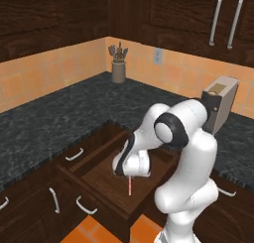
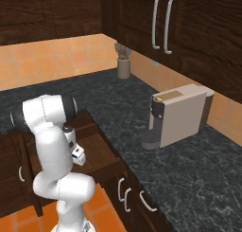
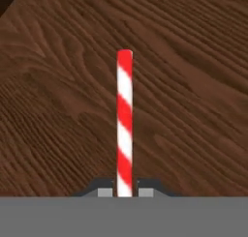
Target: Take a straw from the drawer in front and place it inside the glass cup on the dining counter.
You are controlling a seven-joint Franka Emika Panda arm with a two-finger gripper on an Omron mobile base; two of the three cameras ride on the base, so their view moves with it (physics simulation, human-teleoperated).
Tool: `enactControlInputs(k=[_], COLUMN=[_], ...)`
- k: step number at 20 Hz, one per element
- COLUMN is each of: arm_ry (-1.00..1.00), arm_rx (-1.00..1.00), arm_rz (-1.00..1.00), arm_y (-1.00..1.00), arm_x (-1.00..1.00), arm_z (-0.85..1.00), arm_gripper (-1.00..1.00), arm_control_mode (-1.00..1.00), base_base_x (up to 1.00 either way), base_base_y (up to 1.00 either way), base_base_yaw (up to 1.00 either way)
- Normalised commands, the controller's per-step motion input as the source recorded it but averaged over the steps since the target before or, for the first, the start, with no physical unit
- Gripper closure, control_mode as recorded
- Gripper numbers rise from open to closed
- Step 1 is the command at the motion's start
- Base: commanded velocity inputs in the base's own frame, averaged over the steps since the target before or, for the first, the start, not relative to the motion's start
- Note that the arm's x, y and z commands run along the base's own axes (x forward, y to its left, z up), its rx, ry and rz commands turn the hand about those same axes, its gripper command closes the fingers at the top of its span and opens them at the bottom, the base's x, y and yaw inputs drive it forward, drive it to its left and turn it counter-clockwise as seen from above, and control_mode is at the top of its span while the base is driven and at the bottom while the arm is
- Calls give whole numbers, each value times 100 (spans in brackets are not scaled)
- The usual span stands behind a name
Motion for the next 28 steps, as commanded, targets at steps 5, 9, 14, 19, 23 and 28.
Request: enactControlInputs(k=[5,9,14,19,23,28], arm_ry=[-12,-3,1,11,1,0], arm_rx=[0,0,0,0,0,0], arm_rz=[-4,0,0,0,0,2], arm_y=[0,0,0,0,0,0], arm_x=[-7,-26,-15,-23,0,0], arm_z=[89,100,100,83,1,12], arm_gripper=[100,100,100,100,100,100], arm_control_mode=[-100,-100,-100,-100,-100,-100], base_base_x=[0,0,0,0,0,0], base_base_y=[0,0,0,0,0,0], base_base_yaw=[0,0,0,0,0,0])
